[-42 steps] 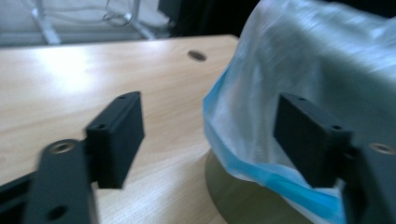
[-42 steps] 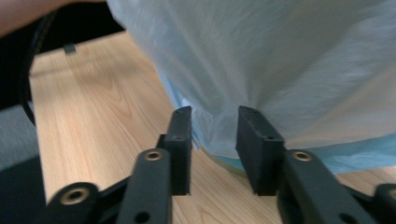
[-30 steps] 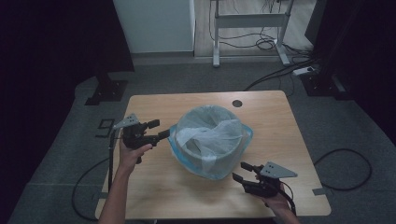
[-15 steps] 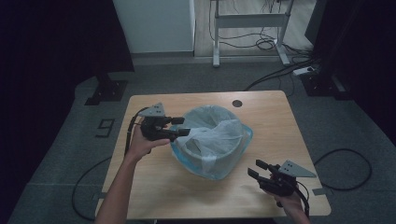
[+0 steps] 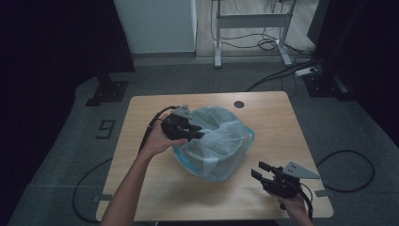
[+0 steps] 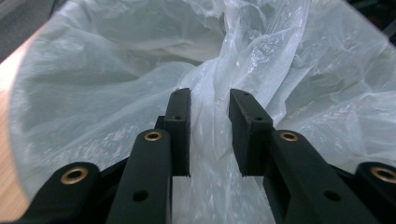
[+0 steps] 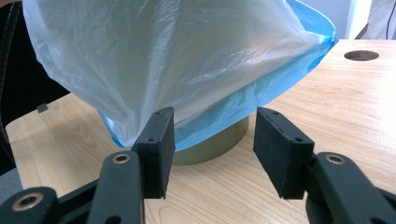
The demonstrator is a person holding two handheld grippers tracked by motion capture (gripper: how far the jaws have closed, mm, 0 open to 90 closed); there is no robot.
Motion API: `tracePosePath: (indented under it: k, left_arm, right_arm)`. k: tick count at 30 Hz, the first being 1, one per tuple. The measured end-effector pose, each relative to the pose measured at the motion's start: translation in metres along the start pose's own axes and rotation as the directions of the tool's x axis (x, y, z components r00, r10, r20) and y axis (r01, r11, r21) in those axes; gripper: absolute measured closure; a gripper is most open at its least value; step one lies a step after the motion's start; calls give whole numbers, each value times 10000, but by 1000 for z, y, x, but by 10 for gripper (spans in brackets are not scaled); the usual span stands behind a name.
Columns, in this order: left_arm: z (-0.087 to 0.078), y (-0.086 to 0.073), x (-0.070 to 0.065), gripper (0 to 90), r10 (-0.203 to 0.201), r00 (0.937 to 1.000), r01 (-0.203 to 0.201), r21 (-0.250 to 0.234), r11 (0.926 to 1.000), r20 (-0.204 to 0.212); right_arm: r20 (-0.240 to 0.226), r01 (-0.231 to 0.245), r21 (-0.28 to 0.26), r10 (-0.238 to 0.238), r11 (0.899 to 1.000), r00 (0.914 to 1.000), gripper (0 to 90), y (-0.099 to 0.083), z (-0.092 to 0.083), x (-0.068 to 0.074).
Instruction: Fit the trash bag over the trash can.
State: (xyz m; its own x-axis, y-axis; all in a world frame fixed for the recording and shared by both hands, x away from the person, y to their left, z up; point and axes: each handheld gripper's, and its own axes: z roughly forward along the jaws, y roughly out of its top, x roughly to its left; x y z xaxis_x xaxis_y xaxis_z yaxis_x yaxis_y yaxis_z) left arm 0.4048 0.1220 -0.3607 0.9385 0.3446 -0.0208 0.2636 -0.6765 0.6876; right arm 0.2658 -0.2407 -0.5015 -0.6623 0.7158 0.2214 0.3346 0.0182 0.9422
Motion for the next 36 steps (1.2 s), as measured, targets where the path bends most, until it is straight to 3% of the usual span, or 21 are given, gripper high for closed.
tracePosePath:
  k: [3,9,23,26,30,36]
  left_arm:
    - [9,5,-3,696,241,9996,-233,592,9980,-119]
    - [22,15,-6,690,344,9993,-328,1235,9918,-112]
    - [35,22,-6,643,162,9998,-141,1943,9808,-92]
    - [34,22,-7,624,163,9998,-142,1820,9832,-104]
    - [25,19,-7,554,76,10000,-69,1178,9930,-60]
    - [11,12,-4,474,-202,9998,203,220,9996,-64]
  right_arm:
    - [4,-29,46,29,10000,10000,476,0,0,0]
    - [35,-104,192,103,9998,9999,476,-1,1,-2]
    - [95,-201,308,198,9993,9998,476,-2,1,-3]
    - [117,-185,333,181,9993,9998,476,-2,1,-4]
    - [173,-228,298,223,9993,9996,476,-2,-1,-5]
    - [188,-226,299,220,9993,9996,475,-2,-1,-4]
